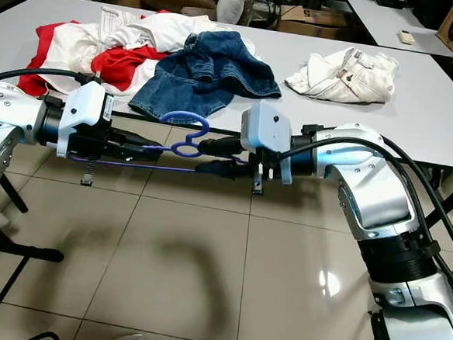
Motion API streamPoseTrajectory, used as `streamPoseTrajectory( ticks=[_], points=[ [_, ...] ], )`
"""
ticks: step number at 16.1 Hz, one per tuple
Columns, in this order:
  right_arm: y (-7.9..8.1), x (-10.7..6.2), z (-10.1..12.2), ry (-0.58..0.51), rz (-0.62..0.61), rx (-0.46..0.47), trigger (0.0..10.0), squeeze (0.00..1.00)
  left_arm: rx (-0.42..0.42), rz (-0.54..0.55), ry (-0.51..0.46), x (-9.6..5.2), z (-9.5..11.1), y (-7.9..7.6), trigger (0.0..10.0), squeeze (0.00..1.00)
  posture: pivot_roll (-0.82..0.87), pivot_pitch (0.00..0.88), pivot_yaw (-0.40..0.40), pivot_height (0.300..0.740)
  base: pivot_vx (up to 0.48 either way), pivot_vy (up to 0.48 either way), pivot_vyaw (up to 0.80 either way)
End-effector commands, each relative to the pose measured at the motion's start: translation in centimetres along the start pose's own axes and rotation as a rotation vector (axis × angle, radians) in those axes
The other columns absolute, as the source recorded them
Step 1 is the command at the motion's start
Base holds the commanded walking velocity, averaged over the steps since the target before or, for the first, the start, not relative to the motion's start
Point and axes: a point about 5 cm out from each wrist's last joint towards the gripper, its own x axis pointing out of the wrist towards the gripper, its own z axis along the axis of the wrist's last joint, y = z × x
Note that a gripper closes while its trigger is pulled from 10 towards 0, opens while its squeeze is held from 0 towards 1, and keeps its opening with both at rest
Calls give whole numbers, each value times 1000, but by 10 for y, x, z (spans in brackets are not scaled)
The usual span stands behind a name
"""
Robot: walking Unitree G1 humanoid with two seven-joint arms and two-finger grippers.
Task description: Hang hanger
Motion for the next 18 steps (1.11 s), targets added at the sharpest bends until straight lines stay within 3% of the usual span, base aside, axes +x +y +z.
streamPoseTrajectory(
  ticks=[1,6,7,8,9,18],
  points=[
    [-1,4,2,5,18,-3,0,0,86,-16,-18,2,17,4,0,0,-37,0,13,740,0,0,0],
    [-4,6,0,-3,-4,9,0,0,134,-9,-16,2,21,6,0,0,-32,0,13,740,0,0,0],
    [-4,6,-1,2,-12,1,10000,0,144,-3,-11,1,21,7,0,0,-31,0,13,740,0,0,0],
    [-5,6,-1,-3,-17,18,10000,0,148,-3,-2,1,21,7,0,0,-31,0,13,740,0,0,0],
    [-7,4,-1,-15,-28,47,10000,1000,148,-2,10,0,18,8,0,0,-30,0,14,740,0,0,0],
    [-8,-10,1,8,-3,49,10000,1000,133,-6,47,0,9,7,0,0,-28,0,11,740,0,0,0]
  ],
)
